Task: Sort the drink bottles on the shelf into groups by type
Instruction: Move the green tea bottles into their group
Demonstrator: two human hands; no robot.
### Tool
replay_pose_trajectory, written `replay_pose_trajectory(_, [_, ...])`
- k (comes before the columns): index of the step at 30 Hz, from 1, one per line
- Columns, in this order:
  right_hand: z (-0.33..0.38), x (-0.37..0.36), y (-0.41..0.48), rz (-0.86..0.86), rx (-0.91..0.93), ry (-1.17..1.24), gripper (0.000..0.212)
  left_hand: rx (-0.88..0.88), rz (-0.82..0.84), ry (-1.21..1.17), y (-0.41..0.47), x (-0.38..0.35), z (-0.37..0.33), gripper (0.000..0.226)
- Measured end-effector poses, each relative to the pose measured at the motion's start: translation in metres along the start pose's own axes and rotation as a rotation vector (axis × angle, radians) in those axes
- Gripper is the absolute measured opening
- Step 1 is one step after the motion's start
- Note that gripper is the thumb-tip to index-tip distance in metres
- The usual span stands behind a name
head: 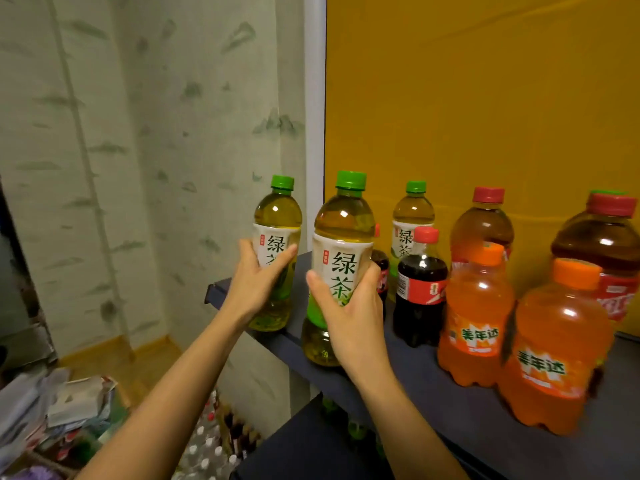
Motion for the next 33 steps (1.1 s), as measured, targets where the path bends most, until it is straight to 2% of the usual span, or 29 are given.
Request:
replay_pose_trajectory(11, [-0.046, -0.055, 0.043, -0.147, 0.005, -0.175, 0.061, -0.101, 0.342, -0.149, 0.102, -0.049, 0.056, 0.036])
replay_pose_trajectory(17, [-0.082, -0.078, 0.061, -0.258, -0.009, -0.310, 0.075, -0.257, 0.525, -0.218, 0.135, -0.070, 0.073, 0.085])
replay_pose_trajectory(18, [-0.085, -0.079, 0.063, -0.276, -0.009, -0.320, 0.075, -0.265, 0.561, -0.211, 0.142, -0.075, 0.077, 0.086])
replay_pose_trajectory(20, [-0.090, -0.082, 0.068, -0.309, -0.009, -0.327, 0.074, -0.279, 0.633, -0.216, 0.150, -0.081, 0.081, 0.065])
replay_pose_trajectory(21, [-0.091, -0.084, 0.071, -0.320, -0.007, -0.335, 0.074, -0.290, 0.658, -0.219, 0.153, -0.082, 0.083, 0.065])
replay_pose_trajectory(23, [-0.094, -0.088, 0.077, -0.337, -0.003, -0.360, 0.078, -0.344, 0.671, -0.208, 0.162, -0.085, 0.087, 0.096])
replay_pose_trajectory(24, [-0.097, -0.090, 0.080, -0.343, -0.004, -0.373, 0.079, -0.361, 0.682, -0.191, 0.167, -0.087, 0.091, 0.103])
replay_pose_trajectory(26, [-0.102, -0.094, 0.086, -0.355, -0.006, -0.404, 0.081, -0.385, 0.751, -0.136, 0.173, -0.094, 0.093, 0.087])
replay_pose_trajectory(29, [-0.106, -0.100, 0.092, -0.375, 0.006, -0.472, 0.082, -0.357, 0.868, -0.130, 0.175, -0.104, 0.090, 0.027])
replay_pose_trajectory(30, [-0.106, -0.100, 0.093, -0.377, 0.005, -0.490, 0.082, -0.334, 0.860, -0.118, 0.175, -0.102, 0.088, 0.020])
replay_pose_trajectory(32, [-0.104, -0.100, 0.091, -0.368, -0.012, -0.508, 0.082, -0.232, 0.858, -0.152, 0.176, -0.092, 0.089, 0.041])
replay_pose_trajectory(33, [-0.100, -0.099, 0.089, -0.355, -0.025, -0.508, 0.082, -0.196, 0.804, -0.171, 0.179, -0.084, 0.091, 0.048])
Point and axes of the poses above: each hand's wrist, its own y-axis towards the middle knuckle, its own x-axis out of the back of the hand, z = x × y, the point moved 4 cm from there along y, towards the middle knuckle, and after that the axes turned 13 degrees about y, right-handed, at the moved point
